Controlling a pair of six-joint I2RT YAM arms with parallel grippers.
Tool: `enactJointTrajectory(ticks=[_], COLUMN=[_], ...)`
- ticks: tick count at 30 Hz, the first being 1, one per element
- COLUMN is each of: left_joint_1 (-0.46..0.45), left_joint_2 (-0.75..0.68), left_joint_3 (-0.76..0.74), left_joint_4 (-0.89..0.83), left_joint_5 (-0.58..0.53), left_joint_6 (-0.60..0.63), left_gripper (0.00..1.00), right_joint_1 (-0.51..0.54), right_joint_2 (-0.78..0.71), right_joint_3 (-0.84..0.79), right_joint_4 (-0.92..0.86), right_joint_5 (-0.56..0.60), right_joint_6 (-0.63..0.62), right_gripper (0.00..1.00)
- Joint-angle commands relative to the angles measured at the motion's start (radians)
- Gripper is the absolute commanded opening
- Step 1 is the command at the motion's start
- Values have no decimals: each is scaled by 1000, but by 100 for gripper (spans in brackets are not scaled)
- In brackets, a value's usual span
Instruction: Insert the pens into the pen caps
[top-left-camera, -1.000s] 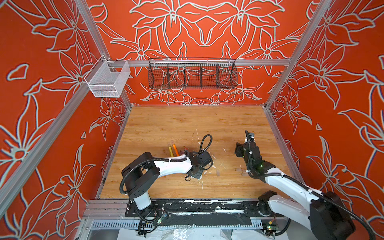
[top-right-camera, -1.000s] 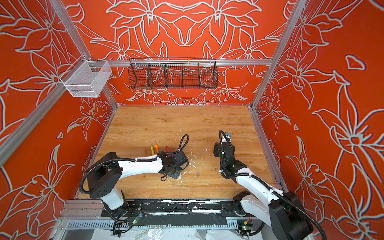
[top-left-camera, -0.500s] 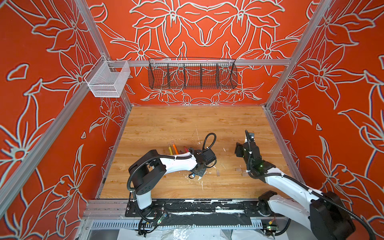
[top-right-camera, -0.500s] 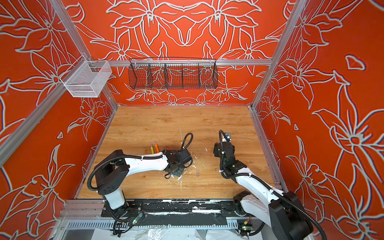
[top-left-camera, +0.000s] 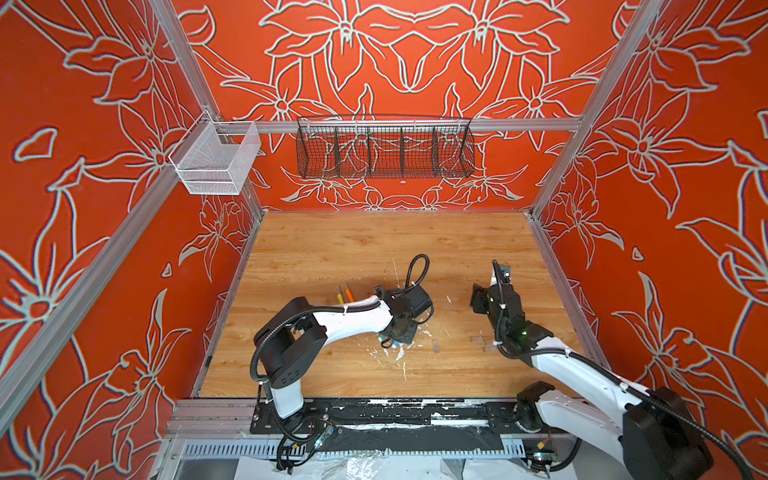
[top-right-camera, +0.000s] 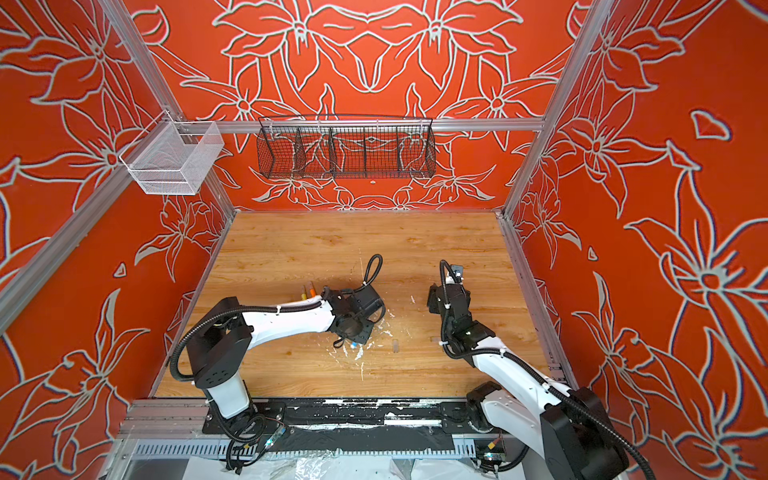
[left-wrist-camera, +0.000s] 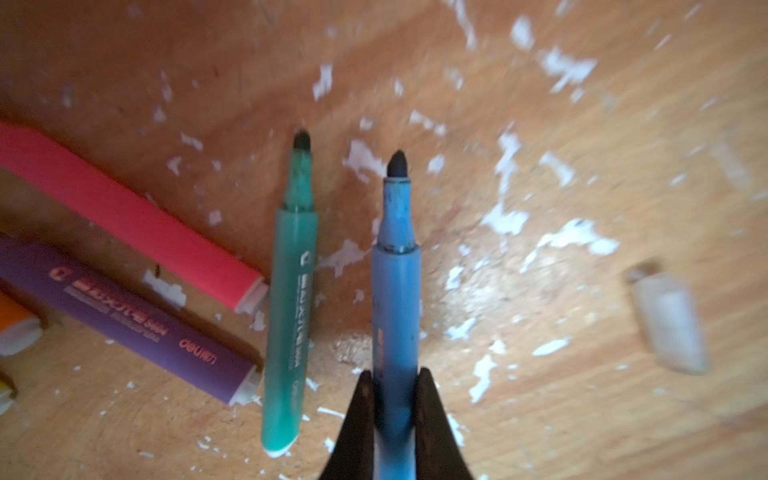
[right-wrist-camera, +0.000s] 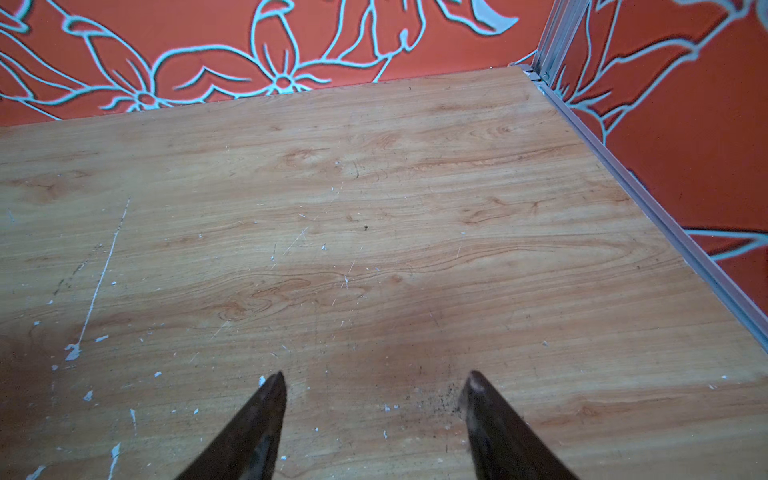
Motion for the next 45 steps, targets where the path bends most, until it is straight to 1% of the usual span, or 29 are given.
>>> enactJointTrajectory(ticks=[1,3,5,7,10,12,13,15,16,19,24,27,31,34,40,45], left_joint_1=[30,38,38,38,35,27,24,24,23,23,22,22,21,18,0,0], left_joint_2=[-107,-154,-201,-247,-310,-335,-346,-362,-370,-383,-411,-420,-423,-428,-437,-433], left_joint_3=[28,-16,-88,-169,-243,-250,-251,-264,-278,-305,-320,-334,-329,-336,-332,-336], left_joint_4=[82,176,269,327,408,424,429,455,476,518,552,574,570,582,581,589], left_joint_5=[52,39,-2,-56,-19,-4,2,28,45,96,159,189,204,228,234,240], left_joint_6=[-97,-63,27,41,73,85,92,97,98,99,122,132,138,143,165,163], left_gripper=[0,0,0,0,0,0,0,0,0,0,0,0,0,0,0,0], right_joint_1=[-1,-1,-1,-1,-2,-1,-1,0,6,45,143,210,290,310,326,354], right_joint_2=[-15,-18,-22,-26,-48,-75,-95,-135,-158,-207,-218,-221,-252,-250,-163,-129], right_joint_3=[-14,-15,-18,-20,-27,-20,-15,-12,-17,-20,8,11,8,-15,34,52], right_joint_4=[-4,-4,-2,-2,2,-29,-61,-92,-89,-65,-5,50,98,174,200,228], right_joint_5=[14,15,17,16,1,-20,-40,-140,-197,-313,-434,-449,-416,-408,-426,-409], right_joint_6=[-1,-1,1,0,-2,6,38,95,122,196,285,344,381,416,442,439], right_gripper=[70,70,70,70,70,73,75,75,75,74,71,68,67,67,62,62])
